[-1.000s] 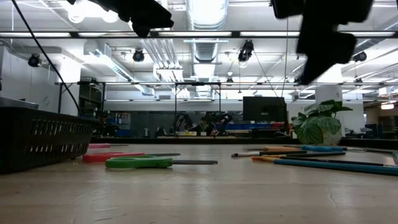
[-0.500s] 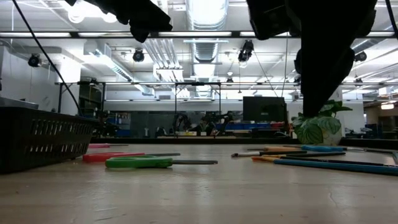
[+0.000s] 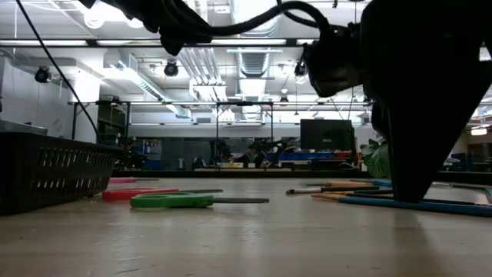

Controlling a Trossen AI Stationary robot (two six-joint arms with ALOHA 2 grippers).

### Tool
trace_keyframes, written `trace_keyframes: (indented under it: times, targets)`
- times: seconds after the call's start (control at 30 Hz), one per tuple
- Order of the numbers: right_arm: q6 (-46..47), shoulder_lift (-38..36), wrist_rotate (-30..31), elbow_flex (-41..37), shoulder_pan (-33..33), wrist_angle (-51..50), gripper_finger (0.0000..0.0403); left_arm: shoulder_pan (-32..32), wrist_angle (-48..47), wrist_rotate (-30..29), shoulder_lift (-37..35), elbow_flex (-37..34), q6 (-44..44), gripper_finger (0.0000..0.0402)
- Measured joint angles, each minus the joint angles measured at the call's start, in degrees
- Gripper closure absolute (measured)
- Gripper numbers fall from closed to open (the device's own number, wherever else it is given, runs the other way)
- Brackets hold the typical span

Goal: Pick & Place Paint Supplies
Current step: Put the gold paint brush into the transparent bin

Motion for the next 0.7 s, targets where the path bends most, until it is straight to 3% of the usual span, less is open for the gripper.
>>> trace_keyframes:
  times: [0.7]
  targets:
    - [0.95,0.57,0.14,-0.72,0.02,0.20,0.0074,0.00,0.21,0.00,0.00,0.00,0.06,0.0275]
